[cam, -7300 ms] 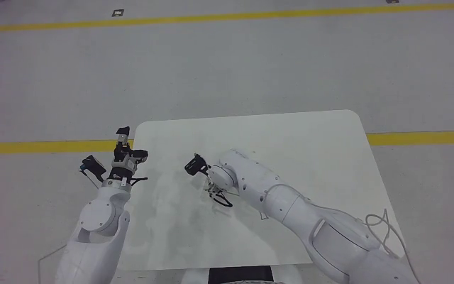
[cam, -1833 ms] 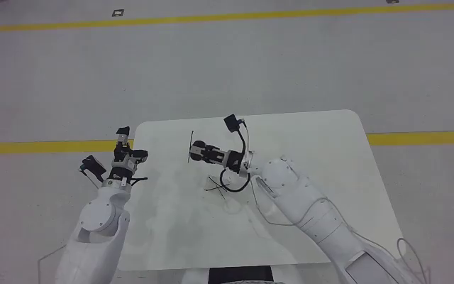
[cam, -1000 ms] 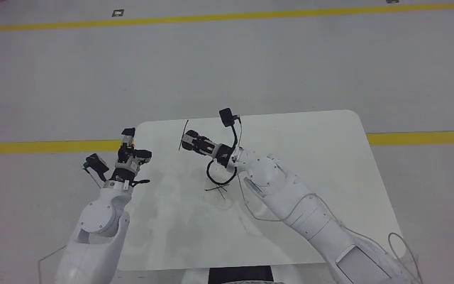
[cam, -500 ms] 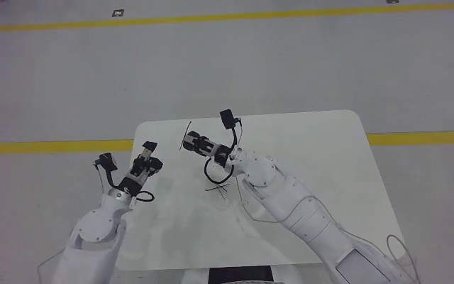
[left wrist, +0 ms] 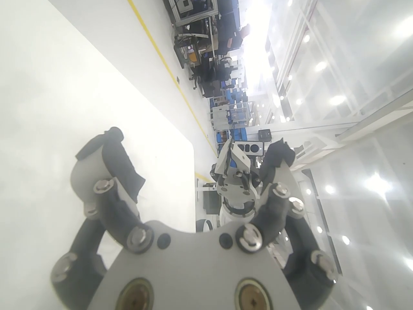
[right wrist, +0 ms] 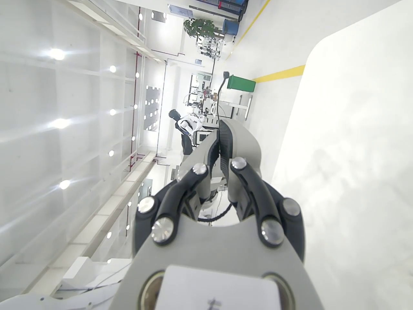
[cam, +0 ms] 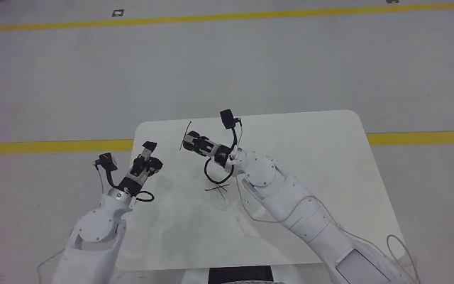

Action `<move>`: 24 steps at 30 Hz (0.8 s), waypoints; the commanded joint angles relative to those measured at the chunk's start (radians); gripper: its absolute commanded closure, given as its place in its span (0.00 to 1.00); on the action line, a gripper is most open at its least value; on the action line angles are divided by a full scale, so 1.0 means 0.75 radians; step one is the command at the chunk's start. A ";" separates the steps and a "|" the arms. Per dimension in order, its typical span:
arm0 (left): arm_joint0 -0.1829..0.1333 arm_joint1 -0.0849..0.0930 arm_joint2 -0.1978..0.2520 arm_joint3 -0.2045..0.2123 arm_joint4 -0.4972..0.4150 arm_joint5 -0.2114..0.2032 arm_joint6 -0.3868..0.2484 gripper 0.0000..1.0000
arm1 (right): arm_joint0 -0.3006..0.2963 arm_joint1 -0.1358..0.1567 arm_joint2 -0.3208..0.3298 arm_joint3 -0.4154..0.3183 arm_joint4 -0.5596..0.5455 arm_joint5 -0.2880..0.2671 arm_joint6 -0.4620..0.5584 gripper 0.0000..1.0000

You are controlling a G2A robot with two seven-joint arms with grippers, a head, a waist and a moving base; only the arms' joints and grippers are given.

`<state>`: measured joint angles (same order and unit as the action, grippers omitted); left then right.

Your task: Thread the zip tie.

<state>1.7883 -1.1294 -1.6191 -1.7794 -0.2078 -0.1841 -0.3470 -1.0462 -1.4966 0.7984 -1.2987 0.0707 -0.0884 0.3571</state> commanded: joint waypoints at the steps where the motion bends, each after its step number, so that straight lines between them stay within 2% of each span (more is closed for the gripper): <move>1: 0.000 0.000 0.000 0.000 0.000 0.000 0.000 0.00 | 0.000 0.000 0.000 0.000 0.000 0.000 0.000 1.00; 16: -0.001 0.000 0.002 0.000 0.002 0.002 0.002 0.00 | -0.012 0.001 0.003 -0.004 -0.008 0.001 -0.015 1.00; 24: 0.010 -0.008 0.087 -0.027 0.061 0.006 0.017 0.00 | -0.074 0.008 0.047 -0.003 -0.015 0.007 -0.057 1.00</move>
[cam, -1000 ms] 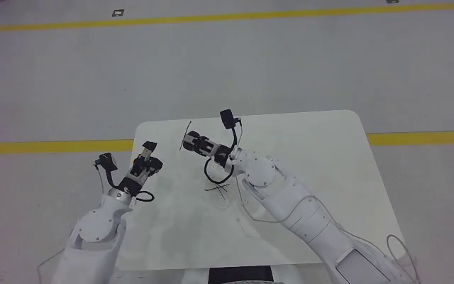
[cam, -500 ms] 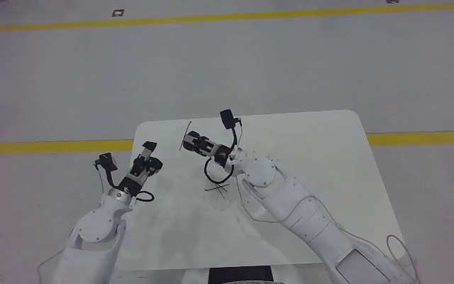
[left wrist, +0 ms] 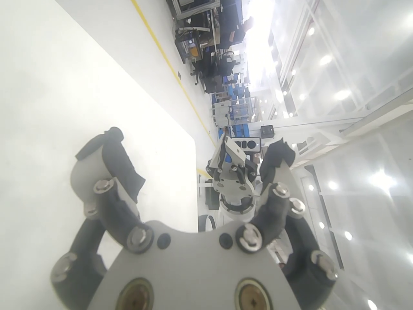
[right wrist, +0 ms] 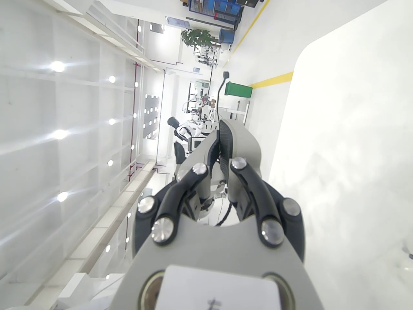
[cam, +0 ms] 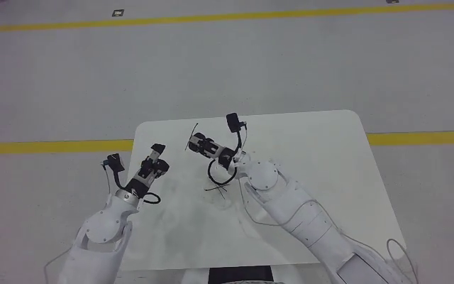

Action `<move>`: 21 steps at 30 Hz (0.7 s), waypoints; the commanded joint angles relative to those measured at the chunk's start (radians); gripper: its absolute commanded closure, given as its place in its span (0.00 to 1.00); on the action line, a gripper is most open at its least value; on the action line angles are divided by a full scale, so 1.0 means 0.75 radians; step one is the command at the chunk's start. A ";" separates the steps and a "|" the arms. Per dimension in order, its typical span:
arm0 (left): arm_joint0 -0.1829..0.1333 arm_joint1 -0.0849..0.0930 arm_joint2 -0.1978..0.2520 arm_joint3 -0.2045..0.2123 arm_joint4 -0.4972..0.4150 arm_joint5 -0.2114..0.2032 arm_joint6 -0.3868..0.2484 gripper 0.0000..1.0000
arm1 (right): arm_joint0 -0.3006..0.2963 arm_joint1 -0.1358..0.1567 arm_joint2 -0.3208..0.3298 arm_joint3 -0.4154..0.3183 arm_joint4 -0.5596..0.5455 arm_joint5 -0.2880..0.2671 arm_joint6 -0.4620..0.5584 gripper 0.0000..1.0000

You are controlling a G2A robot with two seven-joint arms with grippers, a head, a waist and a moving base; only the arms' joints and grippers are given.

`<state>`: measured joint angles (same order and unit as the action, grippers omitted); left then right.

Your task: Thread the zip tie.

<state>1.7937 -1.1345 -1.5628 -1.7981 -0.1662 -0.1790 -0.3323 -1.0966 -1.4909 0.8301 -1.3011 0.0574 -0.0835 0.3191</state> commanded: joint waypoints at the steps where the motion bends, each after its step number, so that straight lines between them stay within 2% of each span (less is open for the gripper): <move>1: 0.006 -0.002 0.028 -0.007 0.014 -0.002 -0.009 0.00 | -0.017 0.001 0.010 0.001 0.004 0.002 -0.014 1.00; 8: 0.007 -0.008 0.098 -0.011 0.015 -0.031 -0.016 0.00 | -0.071 0.001 0.038 0.008 0.015 0.016 -0.084 1.00; 11: 0.004 -0.007 0.102 -0.015 0.023 -0.065 -0.035 0.00 | -0.090 0.001 0.046 0.000 0.030 0.034 -0.080 1.00; 19: 0.004 -0.007 0.102 -0.015 0.023 -0.065 -0.035 0.00 | -0.092 0.002 0.047 -0.003 0.027 0.034 -0.080 1.00; 21: -0.008 -0.008 0.116 -0.006 0.040 -0.062 -0.027 0.00 | -0.092 0.002 0.047 -0.003 0.027 0.034 -0.080 1.00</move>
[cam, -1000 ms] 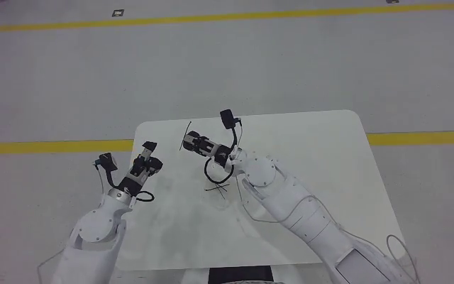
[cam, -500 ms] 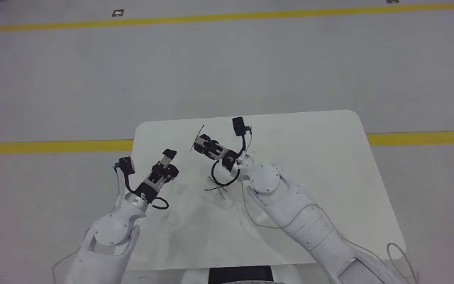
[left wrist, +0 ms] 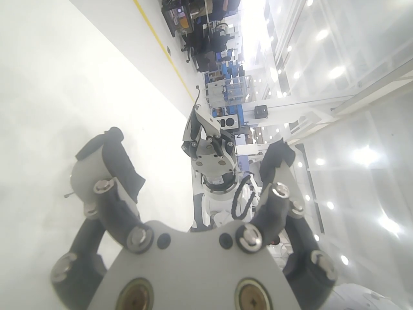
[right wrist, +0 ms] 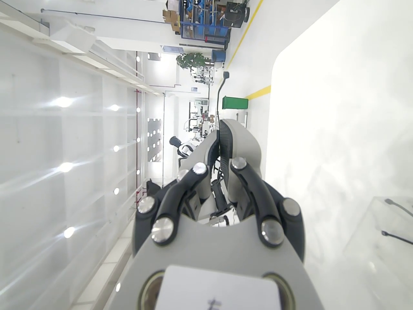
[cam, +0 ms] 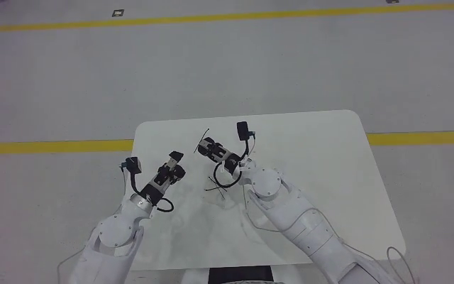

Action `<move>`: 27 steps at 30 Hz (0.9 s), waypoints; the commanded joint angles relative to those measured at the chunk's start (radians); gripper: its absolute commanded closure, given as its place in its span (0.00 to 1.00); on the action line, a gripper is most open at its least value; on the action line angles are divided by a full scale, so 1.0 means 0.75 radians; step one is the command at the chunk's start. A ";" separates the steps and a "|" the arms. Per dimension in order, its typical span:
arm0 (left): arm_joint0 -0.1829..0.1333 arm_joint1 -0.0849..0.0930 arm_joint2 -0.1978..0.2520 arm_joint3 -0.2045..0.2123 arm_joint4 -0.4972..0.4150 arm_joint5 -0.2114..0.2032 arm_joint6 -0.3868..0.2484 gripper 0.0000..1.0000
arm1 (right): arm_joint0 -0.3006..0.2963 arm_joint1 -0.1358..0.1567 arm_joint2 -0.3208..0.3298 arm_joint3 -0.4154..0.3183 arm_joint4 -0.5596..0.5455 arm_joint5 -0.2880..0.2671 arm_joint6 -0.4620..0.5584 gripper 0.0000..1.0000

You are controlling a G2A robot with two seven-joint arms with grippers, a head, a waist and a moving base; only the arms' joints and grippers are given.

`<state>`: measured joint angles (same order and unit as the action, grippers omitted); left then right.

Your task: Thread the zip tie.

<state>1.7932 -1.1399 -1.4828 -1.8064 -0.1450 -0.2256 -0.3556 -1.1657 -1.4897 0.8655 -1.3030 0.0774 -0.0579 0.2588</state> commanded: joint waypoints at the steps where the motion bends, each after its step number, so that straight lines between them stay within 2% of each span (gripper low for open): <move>1: -0.011 -0.001 0.015 0.010 0.013 -0.005 0.005 0.00 | 0.000 0.000 0.000 0.000 0.000 0.000 0.000 1.00; 2: -0.013 -0.002 0.020 0.017 0.010 -0.013 0.003 0.00 | 0.000 0.000 0.000 0.000 0.000 0.000 0.000 1.00; 5: -0.015 -0.002 0.026 0.041 -0.019 -0.095 -0.025 0.00 | -0.024 -0.002 0.001 -0.010 0.016 0.019 -0.021 1.00; 8: -0.010 -0.003 0.028 0.069 -0.107 -0.152 -0.051 0.00 | -0.050 -0.005 0.006 -0.018 0.038 0.041 -0.047 1.00; 13: -0.022 -0.006 0.026 0.084 -0.161 -0.152 -0.102 0.00 | -0.083 -0.003 0.015 -0.031 0.040 0.076 -0.049 1.00; 16: -0.037 -0.012 0.034 0.081 -0.205 -0.152 -0.168 0.00 | -0.101 -0.001 0.023 -0.040 0.057 0.088 -0.033 1.00; 25: -0.038 -0.012 0.032 0.082 -0.205 -0.152 -0.171 0.00 | -0.108 0.001 0.035 -0.051 0.065 0.094 -0.025 1.00; 27: -0.055 -0.013 0.045 0.090 -0.176 -0.146 -0.159 0.00 | -0.116 0.000 0.033 -0.058 0.068 0.089 -0.024 1.00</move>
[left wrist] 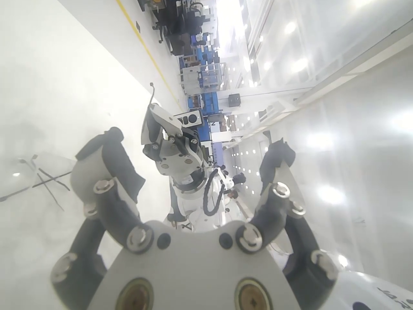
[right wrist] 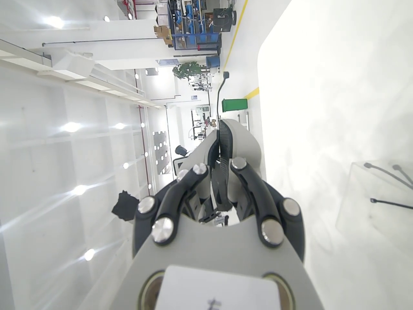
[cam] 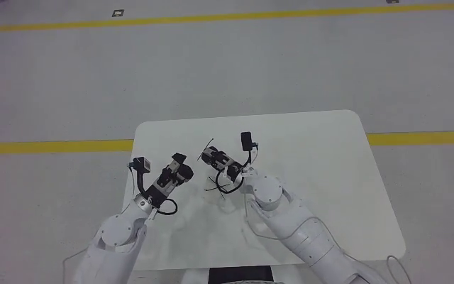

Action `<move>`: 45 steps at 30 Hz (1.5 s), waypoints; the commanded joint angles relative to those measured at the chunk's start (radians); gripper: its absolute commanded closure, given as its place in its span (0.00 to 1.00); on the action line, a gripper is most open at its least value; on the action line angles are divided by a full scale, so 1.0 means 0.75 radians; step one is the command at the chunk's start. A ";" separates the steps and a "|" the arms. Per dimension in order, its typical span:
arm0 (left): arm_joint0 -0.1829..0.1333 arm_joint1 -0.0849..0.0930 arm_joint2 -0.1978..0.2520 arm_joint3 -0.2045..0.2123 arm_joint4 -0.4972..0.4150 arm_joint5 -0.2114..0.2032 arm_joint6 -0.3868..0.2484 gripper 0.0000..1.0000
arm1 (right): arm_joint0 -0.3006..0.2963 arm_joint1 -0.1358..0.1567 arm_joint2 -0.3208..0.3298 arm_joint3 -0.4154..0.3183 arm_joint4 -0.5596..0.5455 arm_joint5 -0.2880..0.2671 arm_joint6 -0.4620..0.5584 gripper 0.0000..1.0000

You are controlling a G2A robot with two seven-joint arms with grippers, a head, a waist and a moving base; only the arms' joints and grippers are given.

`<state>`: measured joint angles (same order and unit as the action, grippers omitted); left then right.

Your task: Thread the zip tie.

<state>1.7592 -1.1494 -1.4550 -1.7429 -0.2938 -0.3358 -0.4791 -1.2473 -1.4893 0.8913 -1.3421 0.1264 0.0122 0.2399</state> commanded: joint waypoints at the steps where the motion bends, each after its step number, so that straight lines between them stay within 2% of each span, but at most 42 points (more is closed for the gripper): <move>1: -0.014 -0.001 0.015 0.011 0.032 -0.005 0.011 0.00 | -0.013 0.000 -0.005 -0.011 0.002 -0.005 0.009 1.00; 9: -0.056 -0.010 0.067 0.052 0.039 -0.006 0.039 0.00 | -0.034 -0.002 -0.012 -0.012 0.020 0.003 0.031 1.00; 16: -0.060 -0.010 0.071 0.053 0.045 0.000 0.044 0.00 | -0.032 -0.002 -0.012 -0.011 0.009 0.001 0.027 1.00; 18: -0.068 -0.011 0.082 0.058 0.053 0.016 0.052 0.00 | -0.040 -0.002 -0.015 -0.021 -0.006 0.001 0.019 1.00; 23: -0.077 -0.009 0.090 0.079 0.058 0.017 0.051 0.00 | -0.043 -0.002 -0.016 -0.030 -0.033 0.013 0.001 1.00; 28: -0.083 -0.006 0.087 0.098 0.061 0.017 0.047 0.47 | -0.039 -0.003 -0.018 -0.035 -0.052 0.024 -0.004 1.00; 30: -0.081 -0.006 0.089 0.103 0.046 0.022 0.042 0.57 | -0.035 -0.004 -0.018 -0.033 -0.055 0.027 -0.004 1.00; 34: -0.085 -0.004 0.090 0.115 0.035 0.029 0.033 0.65 | -0.030 -0.006 -0.020 -0.031 -0.068 0.031 -0.010 1.00; 37: -0.084 -0.002 0.091 0.121 0.036 0.029 0.029 0.75 | -0.029 -0.007 -0.021 -0.031 -0.074 0.033 -0.013 1.00; 45: -0.078 0.003 0.094 0.125 0.038 0.031 0.018 0.82 | -0.037 -0.010 -0.025 -0.038 -0.088 0.031 -0.023 1.00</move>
<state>1.7000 -1.1480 -1.3849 -1.6487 -0.2656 -0.3125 -0.4644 -1.2739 -1.4969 0.8730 -1.3693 0.0616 0.0364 0.2235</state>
